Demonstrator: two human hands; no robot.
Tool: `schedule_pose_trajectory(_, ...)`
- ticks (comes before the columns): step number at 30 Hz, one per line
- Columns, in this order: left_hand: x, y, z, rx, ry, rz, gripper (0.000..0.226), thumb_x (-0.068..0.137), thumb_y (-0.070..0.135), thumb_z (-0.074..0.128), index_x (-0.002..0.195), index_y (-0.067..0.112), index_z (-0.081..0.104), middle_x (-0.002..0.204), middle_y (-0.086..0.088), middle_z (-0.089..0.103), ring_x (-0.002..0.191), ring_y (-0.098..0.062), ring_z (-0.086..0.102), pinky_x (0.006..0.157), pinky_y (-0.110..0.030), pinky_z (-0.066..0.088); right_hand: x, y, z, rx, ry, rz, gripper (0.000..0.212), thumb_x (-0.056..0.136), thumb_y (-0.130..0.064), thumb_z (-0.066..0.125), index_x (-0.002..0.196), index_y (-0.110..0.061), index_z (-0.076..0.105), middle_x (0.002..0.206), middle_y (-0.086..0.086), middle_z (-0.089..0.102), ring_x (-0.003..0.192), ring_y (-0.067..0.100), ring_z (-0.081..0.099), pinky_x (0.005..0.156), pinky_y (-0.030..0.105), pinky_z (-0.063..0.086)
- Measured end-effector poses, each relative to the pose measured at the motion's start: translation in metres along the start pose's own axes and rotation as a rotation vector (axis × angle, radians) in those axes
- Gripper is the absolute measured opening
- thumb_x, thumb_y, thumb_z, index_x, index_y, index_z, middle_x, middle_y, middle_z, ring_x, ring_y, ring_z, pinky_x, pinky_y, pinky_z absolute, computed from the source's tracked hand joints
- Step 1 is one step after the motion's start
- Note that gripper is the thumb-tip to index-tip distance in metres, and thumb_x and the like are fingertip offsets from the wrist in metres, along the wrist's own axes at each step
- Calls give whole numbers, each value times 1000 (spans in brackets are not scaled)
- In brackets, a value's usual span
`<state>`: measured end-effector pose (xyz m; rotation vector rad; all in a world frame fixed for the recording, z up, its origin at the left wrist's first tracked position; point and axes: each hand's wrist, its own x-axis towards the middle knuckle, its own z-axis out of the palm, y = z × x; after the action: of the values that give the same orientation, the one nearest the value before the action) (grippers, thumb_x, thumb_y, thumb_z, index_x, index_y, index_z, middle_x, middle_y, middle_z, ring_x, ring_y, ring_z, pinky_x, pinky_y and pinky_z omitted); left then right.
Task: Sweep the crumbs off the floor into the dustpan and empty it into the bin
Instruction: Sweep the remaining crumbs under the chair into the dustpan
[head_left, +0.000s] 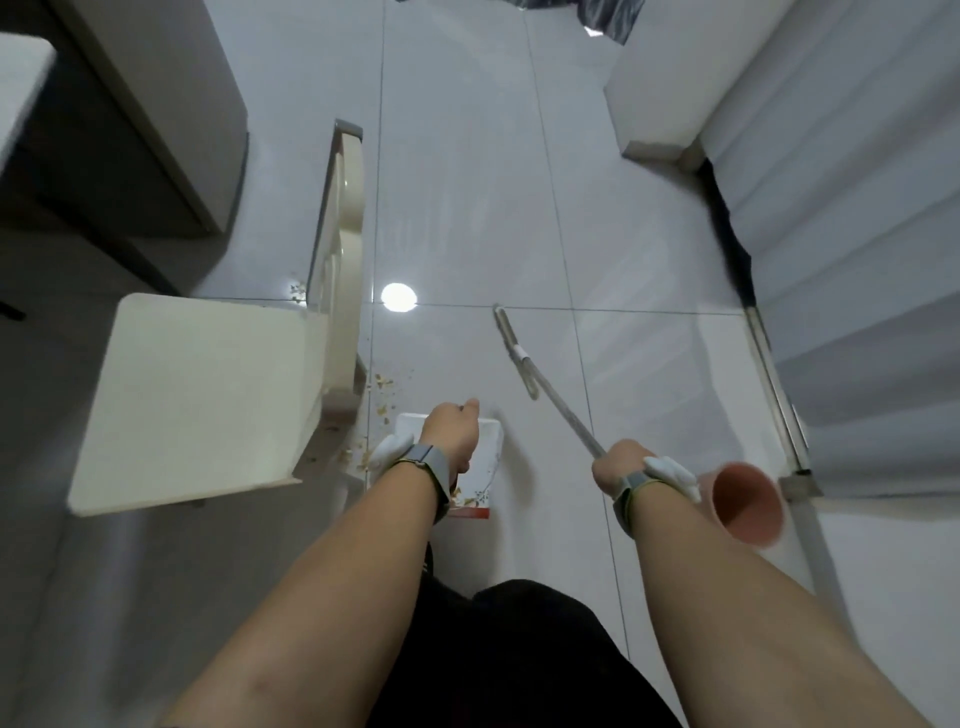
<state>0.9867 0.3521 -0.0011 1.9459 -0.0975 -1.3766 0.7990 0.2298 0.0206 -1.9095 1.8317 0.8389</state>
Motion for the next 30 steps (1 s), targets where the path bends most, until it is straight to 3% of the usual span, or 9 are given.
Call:
schedule_pose_trajectory(2,10,9,-3,-67,4,-31,35,97,41,36,79,12,42,57,-2,34,45,-15,28,45,-21,27,12,-16,-10,5,-14,-21,15,93,-19,49,91,-10,60,75,9,58,65,24,56,51,26,39)
schedule_pose_trajectory(8,40,24,-2,-124,57,-103,33,97,37,36,74,13,39,55,-1,27,44,-13,24,45,-22,24,54,-61,-37,-36,-98,-135,23,95,-16,45,100,-3,63,99,15,68,90,31,65,86,39,54)
schedule_pose_trajectory(14,62,29,-2,-168,136,-198,30,97,29,37,71,14,35,55,-2,27,42,-14,25,45,-21,24,123,-86,-56,-97,-119,-273,30,92,-27,49,99,-3,67,96,15,69,86,32,64,73,31,50)
schedule_pose_trajectory(18,65,27,11,-114,270,-253,37,98,35,41,73,9,45,55,-4,39,44,-20,38,47,-23,34,171,-109,-66,-226,-209,-427,34,97,-30,48,116,-7,64,113,15,67,101,32,62,88,32,49)
schedule_pose_trajectory(22,65,28,21,-90,350,-334,50,100,43,37,60,13,38,45,-1,33,38,-20,33,45,-22,26,197,-131,-71,-350,-242,-504,37,101,-32,41,123,-8,60,123,15,63,112,34,59,97,38,47)
schedule_pose_trajectory(27,58,26,26,-105,394,-358,43,100,40,38,63,19,38,53,-3,37,45,-20,35,51,-27,28,200,-150,-62,-360,-273,-534,32,100,-20,44,125,-5,59,122,13,62,109,31,61,88,30,47)
schedule_pose_trajectory(30,60,21,31,-61,410,-373,48,101,37,36,60,11,38,53,-4,34,45,-20,33,48,-27,25,207,-154,-45,-313,-313,-584,35,98,-17,46,126,-1,58,125,19,60,114,34,58,74,28,39)
